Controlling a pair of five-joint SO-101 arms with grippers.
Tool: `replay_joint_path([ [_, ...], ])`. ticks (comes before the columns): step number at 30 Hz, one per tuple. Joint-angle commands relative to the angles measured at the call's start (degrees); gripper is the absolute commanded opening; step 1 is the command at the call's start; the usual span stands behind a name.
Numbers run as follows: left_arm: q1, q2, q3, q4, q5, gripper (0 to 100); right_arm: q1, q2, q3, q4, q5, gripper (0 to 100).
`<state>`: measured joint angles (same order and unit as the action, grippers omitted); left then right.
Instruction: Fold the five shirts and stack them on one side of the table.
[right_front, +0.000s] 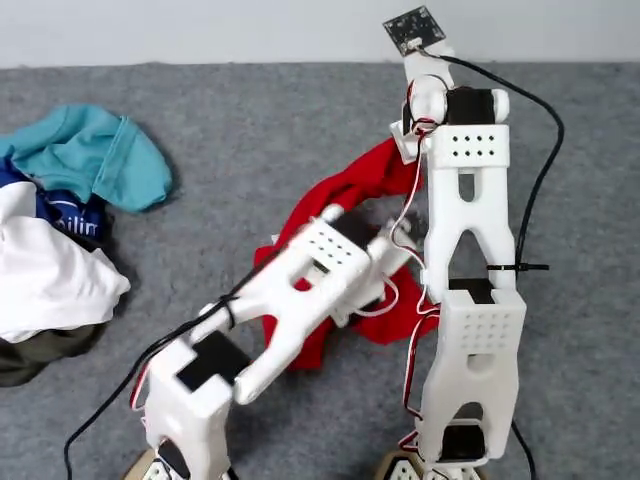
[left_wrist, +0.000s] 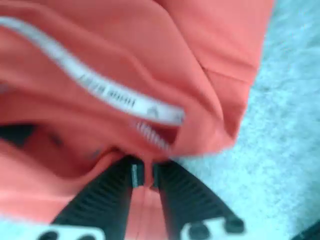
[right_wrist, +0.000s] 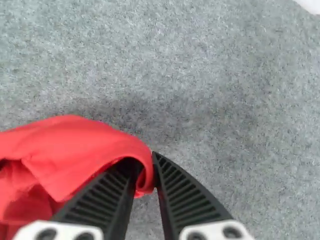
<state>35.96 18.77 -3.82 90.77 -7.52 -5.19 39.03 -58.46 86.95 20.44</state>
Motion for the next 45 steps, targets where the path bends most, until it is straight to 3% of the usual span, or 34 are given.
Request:
replay_joint_path([
  [1,-4.57,-9.32,-4.44,4.22,-0.70,1,0.40,-2.42,-3.87,3.56,-0.62,0.8],
  [10,-17.76,-23.47,-4.70,5.10,-0.79,1,0.66,-10.59,-18.02,15.87,-0.53,0.8],
  [20,-32.88,-42.99,-4.79,4.66,-5.89,1,2.24,-27.12,-22.15,15.96,-0.53,0.8],
  [23,-34.55,-48.09,-4.79,3.08,-8.09,1,1.98,-33.45,-21.98,15.96,-0.53,0.8],
  [31,-36.75,-61.89,-4.62,-10.81,-9.14,1,2.15,-50.42,-21.89,15.87,-0.44,0.8],
  [45,-37.01,-73.49,-10.15,-10.99,-9.14,1,2.42,-71.60,-21.89,15.78,-0.53,0.8],
])
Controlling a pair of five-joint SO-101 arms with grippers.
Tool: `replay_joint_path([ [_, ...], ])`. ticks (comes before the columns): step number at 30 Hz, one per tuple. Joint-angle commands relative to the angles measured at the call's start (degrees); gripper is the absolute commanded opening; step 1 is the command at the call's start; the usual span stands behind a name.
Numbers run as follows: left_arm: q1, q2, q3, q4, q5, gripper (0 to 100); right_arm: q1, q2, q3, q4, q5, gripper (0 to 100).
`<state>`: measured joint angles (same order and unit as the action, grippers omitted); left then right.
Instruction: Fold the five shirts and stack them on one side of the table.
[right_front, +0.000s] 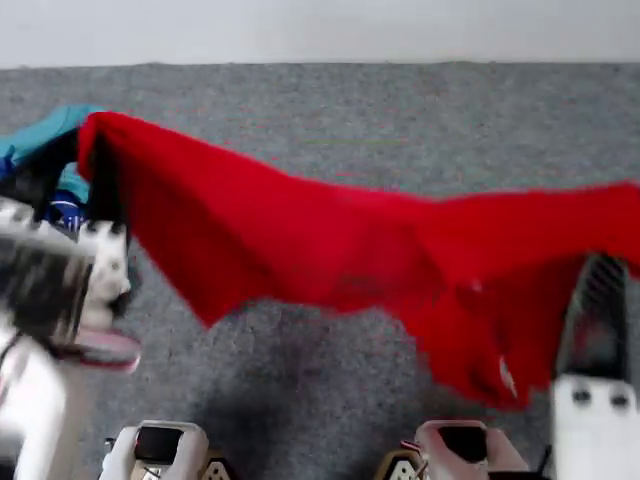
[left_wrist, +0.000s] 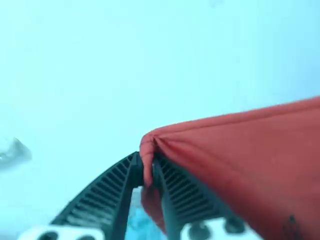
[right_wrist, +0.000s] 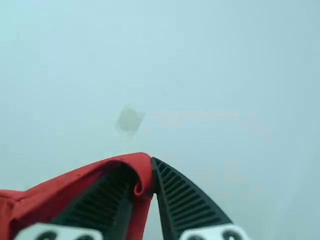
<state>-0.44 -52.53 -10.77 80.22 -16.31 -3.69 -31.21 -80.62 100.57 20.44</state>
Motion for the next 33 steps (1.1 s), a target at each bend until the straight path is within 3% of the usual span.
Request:
replay_joint_path([
  [1,-0.62,-3.25,-4.26,0.09,-0.35,1,0.92,-1.98,0.26,2.15,-0.53,0.8],
  [10,-0.88,-5.80,-8.92,4.22,-0.35,1,6.73,-1.98,4.04,1.71,-0.70,0.8],
  [14,-0.88,-5.80,-2.86,3.87,-0.35,1,5.76,0.40,13.45,1.71,-0.70,0.8],
  [17,-0.88,-5.80,3.74,2.90,-0.44,1,0.31,2.95,20.92,1.71,-0.26,0.8],
  [22,-0.88,-5.80,17.01,-5.36,-0.44,1,-6.81,9.10,32.09,-0.92,1.32,0.8],
  [29,-0.97,-4.57,37.41,-23.30,-0.79,1,-6.64,19.65,42.64,-18.95,1.14,0.8],
  [33,-2.99,-0.18,39.87,-28.22,-0.79,1,-6.81,22.20,42.55,-26.42,1.14,0.8],
])
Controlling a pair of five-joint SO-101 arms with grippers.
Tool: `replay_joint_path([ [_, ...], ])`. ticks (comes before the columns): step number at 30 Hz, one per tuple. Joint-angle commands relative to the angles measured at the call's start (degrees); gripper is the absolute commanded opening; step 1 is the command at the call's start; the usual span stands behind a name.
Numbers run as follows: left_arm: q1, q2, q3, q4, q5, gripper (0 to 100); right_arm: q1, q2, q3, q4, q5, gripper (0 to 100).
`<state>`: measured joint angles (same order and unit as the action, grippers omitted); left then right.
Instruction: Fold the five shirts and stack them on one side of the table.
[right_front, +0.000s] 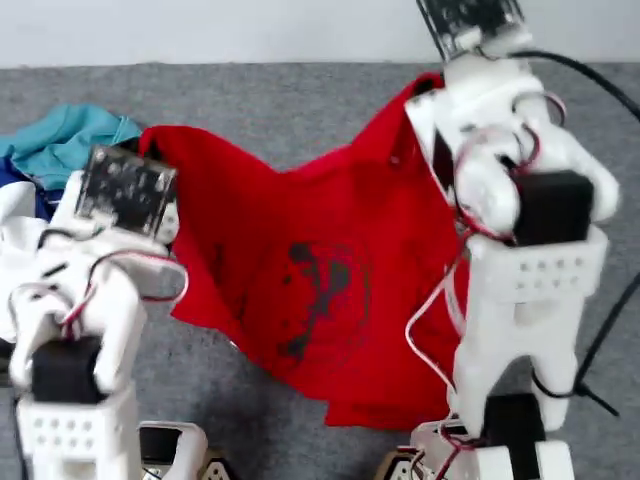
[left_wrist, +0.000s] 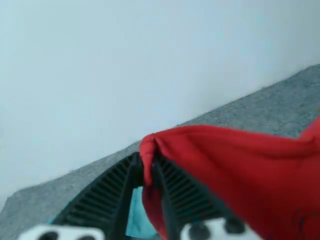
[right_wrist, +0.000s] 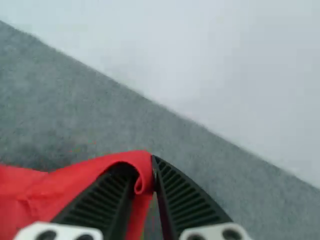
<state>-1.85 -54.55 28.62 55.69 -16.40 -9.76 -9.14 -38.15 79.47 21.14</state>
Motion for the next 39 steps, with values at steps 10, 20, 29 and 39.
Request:
replay_joint_path([
  [10,-7.12,2.73,-6.11,-0.26,-0.62,1,-0.57,-11.21,0.09,-2.95,0.70,0.8],
  [20,-7.12,2.73,-18.86,13.63,-0.62,1,7.78,-27.65,0.18,5.67,-0.62,0.8],
  [29,-6.86,2.64,-30.11,23.82,6.95,1,21.76,-36.09,0.26,12.97,-11.08,0.8],
  [39,-7.03,2.64,-37.85,28.84,7.65,1,21.93,-40.66,0.26,15.78,-11.43,0.8],
])
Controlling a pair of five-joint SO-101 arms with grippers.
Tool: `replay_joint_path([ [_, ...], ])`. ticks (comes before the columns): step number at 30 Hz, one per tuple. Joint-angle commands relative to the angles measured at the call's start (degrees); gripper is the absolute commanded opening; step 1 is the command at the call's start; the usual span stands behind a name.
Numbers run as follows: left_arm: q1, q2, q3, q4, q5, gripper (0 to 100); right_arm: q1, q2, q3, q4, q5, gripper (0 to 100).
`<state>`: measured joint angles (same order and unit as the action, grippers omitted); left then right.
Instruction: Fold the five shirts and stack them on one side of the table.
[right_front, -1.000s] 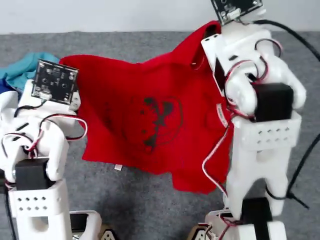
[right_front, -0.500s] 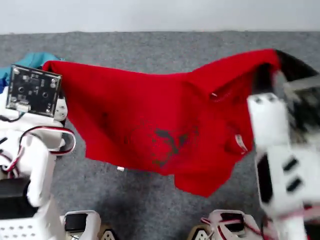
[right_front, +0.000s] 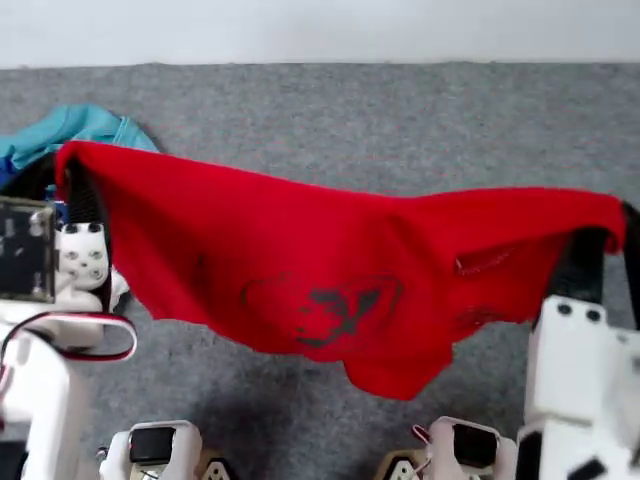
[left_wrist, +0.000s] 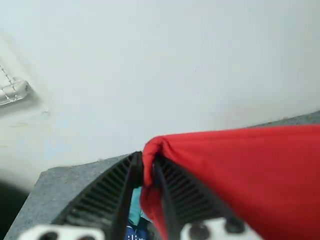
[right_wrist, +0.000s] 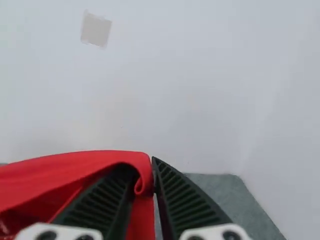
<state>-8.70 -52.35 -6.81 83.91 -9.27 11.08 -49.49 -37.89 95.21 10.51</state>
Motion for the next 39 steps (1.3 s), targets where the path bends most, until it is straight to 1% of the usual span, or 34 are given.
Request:
replay_joint_path([
  [1,-0.26,0.62,-2.33,0.53,0.53,1,1.10,-0.31,0.26,0.04,-0.79,0.8],
  [4,-0.18,1.05,-1.10,-0.79,0.53,1,0.92,2.42,0.35,-0.22,-0.88,0.8],
  [9,-0.35,1.05,6.46,-7.12,0.35,1,0.66,11.30,0.35,-3.38,-0.79,0.8],
  [15,-0.35,1.58,19.47,-20.40,0.26,1,0.66,23.60,0.35,-11.47,-0.97,0.8],
  [19,-0.44,8.79,24.57,-29.63,0.18,1,-0.92,33.27,0.26,-17.54,-0.79,0.8],
  [24,-0.44,23.74,24.66,-42.55,0.18,1,-4.70,45.14,0.26,-23.96,-0.18,0.8],
  [28,-0.44,34.73,24.22,-49.58,0.18,1,-6.11,54.55,0.18,-30.99,3.08,0.8],
  [31,-0.44,42.46,21.49,-51.60,0.18,1,-6.29,61.85,0.00,-37.14,4.92,0.8],
  [34,-0.44,49.76,16.40,-51.87,-0.18,1,-6.29,69.05,-0.09,-44.35,7.38,0.8],
  [37,-0.09,56.09,11.47,-51.52,-2.99,1,-6.37,74.95,-0.09,-50.33,8.35,0.8],
  [39,-0.09,59.34,9.10,-51.52,-4.31,1,-7.08,77.41,-0.09,-51.56,8.62,0.8],
])
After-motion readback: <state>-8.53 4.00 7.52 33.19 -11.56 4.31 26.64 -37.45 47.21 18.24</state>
